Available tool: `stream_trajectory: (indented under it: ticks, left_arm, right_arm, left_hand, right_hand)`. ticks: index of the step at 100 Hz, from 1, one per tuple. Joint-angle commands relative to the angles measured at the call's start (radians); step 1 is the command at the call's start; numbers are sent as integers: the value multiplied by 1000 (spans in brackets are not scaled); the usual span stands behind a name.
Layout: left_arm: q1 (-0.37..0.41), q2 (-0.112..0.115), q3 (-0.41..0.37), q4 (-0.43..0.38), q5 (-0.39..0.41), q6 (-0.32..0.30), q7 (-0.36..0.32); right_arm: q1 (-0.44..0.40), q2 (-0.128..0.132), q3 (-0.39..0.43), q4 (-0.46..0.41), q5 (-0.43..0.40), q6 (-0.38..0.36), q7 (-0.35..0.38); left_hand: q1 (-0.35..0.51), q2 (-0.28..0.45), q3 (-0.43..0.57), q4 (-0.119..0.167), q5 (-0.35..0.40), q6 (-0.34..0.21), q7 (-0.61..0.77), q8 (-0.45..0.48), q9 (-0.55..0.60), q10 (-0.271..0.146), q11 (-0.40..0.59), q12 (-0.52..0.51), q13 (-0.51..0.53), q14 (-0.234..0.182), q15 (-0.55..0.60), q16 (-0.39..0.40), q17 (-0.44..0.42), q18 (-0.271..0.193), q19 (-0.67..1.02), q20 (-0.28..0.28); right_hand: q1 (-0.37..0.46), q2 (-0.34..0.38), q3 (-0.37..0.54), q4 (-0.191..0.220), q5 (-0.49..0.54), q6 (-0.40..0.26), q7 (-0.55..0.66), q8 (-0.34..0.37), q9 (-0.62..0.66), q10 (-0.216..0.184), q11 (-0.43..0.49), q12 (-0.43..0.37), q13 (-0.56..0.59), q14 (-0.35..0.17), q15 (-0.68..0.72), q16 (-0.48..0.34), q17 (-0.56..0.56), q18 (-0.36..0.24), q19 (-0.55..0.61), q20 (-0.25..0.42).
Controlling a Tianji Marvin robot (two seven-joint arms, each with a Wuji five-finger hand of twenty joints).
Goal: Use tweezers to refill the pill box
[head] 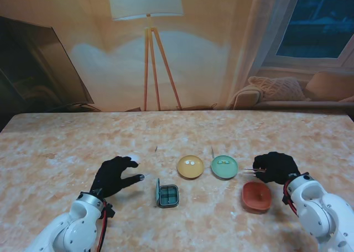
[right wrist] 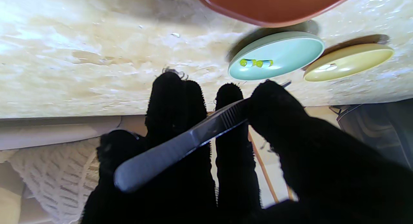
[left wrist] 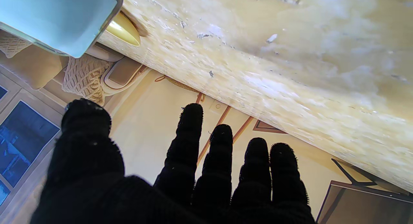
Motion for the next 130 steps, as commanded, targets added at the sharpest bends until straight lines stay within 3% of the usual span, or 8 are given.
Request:
stream_trajectory:
  ticks: [1,49,103,130]
  left_arm:
    - [-1,1,-6,-13,-3,5,-17]
    - [6,4,-28,-24,1,22,-34]
    - [2,3,-33,-7,11,41,-25]
    - [2,2,-32,-7,19,54,-13]
  right_arm:
    - [25,-3,-18,10,-12,-9,33]
    - [211,16,-178,163,-60,-34,46]
    - [369,29,-323,313,-114,-51,-12]
    - [431,28,-399,386,-118,-32,-77]
  left_hand:
    - [7,43,-14,15,-13,1,-28,-13,12,1,-1,9,14,0,0,7,-9,-34,-1,17]
    - [2,42,-14,16,-66,21,-111,-42,-28,16,-25,8,-21,9,-12,2,-20,-39,-28,4]
    - [4,44,-13,16,-90,36,-152,-49,-69,23,-33,6,-65,6,-17,0,-42,-53,-43,-3]
    - [5,41,-12,16,-102,42,-174,-56,-92,24,-32,3,-84,3,-15,0,-49,-59,-52,-8]
  right_hand:
    - [24,4,18,-12,34,-25,46,10,38,31,14,-8,14,82,32,-6,25,-221,50,22]
    - [14,-29,59,-11,26,-18,5,6,14,19,2,-13,3,52,23,-11,19,-241,26,17]
    - [5,-61,101,-7,19,-14,-39,10,-10,11,4,-20,-6,28,20,-10,14,-264,5,16]
    - [9,-60,104,-4,18,-1,-57,14,-18,18,10,-22,-5,22,29,-5,17,-283,3,20]
